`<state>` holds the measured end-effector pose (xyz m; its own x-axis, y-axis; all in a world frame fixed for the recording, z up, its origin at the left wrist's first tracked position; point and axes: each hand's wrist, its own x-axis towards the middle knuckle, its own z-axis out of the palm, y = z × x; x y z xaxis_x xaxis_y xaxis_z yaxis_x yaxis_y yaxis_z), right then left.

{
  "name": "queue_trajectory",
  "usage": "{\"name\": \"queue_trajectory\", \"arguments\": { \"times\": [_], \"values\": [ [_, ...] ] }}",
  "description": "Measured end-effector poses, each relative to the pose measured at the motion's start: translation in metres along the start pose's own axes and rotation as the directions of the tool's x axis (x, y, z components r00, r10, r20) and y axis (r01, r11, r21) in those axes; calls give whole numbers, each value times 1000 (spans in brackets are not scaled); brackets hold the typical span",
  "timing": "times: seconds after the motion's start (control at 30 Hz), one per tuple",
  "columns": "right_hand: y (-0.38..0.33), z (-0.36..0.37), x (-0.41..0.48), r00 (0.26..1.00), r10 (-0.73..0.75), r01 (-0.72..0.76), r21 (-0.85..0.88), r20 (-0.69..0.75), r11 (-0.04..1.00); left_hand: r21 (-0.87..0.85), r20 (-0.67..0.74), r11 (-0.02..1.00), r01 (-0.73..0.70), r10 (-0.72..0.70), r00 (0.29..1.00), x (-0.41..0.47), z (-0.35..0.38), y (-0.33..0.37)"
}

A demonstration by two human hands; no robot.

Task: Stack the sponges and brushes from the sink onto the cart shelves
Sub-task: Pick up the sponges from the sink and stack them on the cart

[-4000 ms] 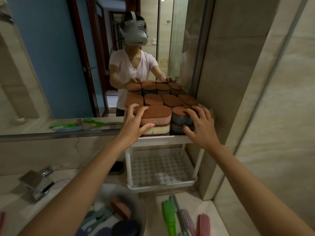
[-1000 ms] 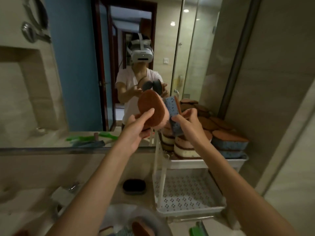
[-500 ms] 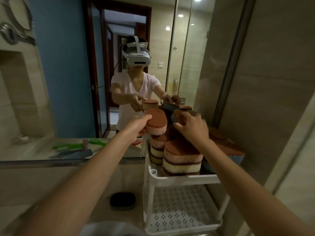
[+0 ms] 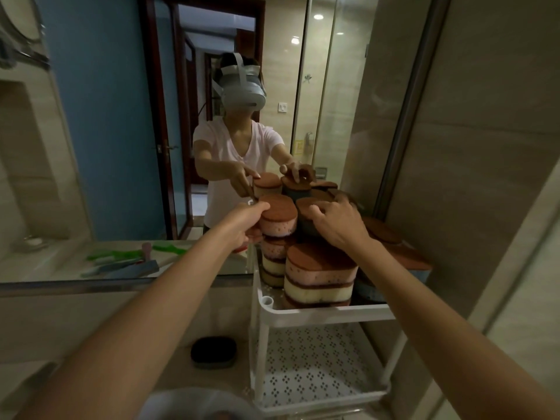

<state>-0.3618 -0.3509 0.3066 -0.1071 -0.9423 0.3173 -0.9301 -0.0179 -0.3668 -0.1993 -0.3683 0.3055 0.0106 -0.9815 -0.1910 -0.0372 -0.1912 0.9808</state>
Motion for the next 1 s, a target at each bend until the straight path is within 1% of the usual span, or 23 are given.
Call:
{"name": "queue_trajectory", "arguments": {
  "times": [0.27, 0.53, 0.6, 0.7, 0.77, 0.87, 1.0],
  "values": [
    [10, 2, 1, 999, 10, -13, 58, 44, 998, 99, 31, 995, 17, -20, 999, 2, 2, 3],
    [12, 6, -1, 1000, 6, -8, 90, 26, 996, 287, 23, 955, -76, 72, 997, 3, 6, 2],
    [12, 6, -2, 1000, 4, -6, 87, 20, 996, 352, 6, 929, -116, 122, 992, 3, 8, 0],
    [12, 4, -2, 1000, 0, 0, 80, 3, 997, 479, -45, 861, -172, 220, 974, 5, 10, -4],
    [12, 4, -3, 1000, -6, 7, 77, -5, 997, 539, -80, 821, -186, 270, 959, 5, 12, -5],
    [13, 3, -4, 1000, -10, 11, 80, -11, 997, 581, -100, 790, -194, 306, 947, 8, 14, -7],
    [13, 1, -5, 1000, -16, 17, 60, -16, 998, 619, -78, 752, -224, 343, 936, 9, 19, -9]
  ]
}}
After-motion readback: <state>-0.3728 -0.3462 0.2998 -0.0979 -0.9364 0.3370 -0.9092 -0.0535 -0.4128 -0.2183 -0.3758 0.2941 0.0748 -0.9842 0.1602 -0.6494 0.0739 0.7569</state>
